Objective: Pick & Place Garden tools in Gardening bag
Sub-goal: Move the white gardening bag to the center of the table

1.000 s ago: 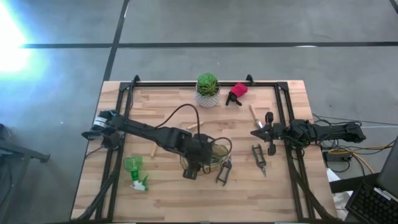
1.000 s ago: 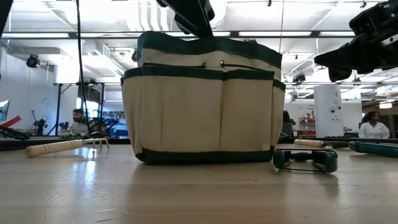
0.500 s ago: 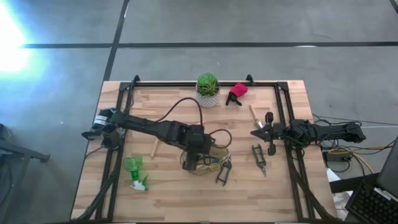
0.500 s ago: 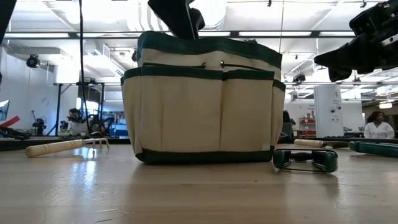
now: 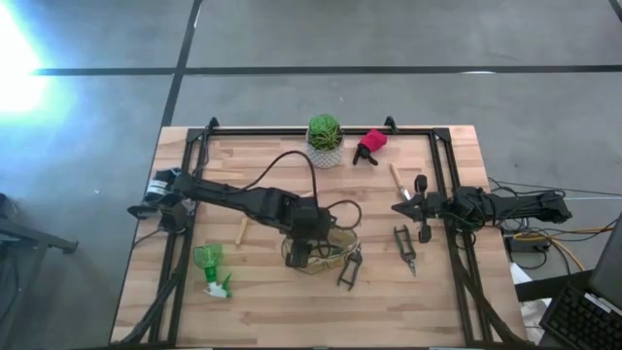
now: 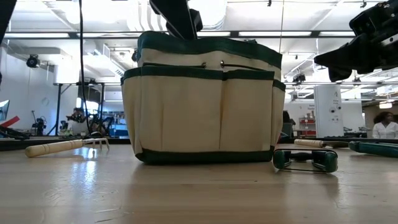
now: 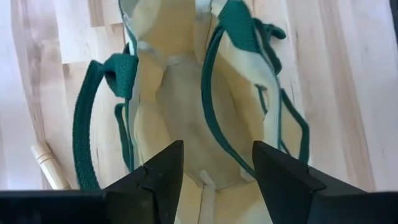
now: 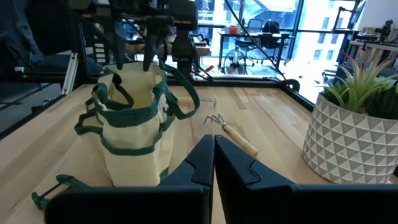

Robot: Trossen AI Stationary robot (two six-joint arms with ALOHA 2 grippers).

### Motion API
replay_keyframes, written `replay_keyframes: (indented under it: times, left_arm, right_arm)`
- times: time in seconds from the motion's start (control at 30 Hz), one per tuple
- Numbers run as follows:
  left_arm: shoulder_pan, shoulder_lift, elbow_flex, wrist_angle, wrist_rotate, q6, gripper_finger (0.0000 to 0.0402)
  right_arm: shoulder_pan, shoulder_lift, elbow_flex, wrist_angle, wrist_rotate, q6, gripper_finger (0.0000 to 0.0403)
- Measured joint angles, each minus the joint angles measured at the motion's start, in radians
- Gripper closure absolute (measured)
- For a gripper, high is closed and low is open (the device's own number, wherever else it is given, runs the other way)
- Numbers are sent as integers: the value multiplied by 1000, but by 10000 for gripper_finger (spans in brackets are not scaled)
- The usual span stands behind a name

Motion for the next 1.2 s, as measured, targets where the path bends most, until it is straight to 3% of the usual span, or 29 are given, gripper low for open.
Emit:
replay_keyframes:
  times: [1.07, 1.2]
  left_arm:
    - [13, 0, -115, 68, 76, -30, 209]
    - [18, 3, -125, 116, 130, -34, 209]
  right_arm:
    - [0, 0, 0, 0, 0, 0, 394]
    - [0, 0, 0, 0, 0, 0, 394]
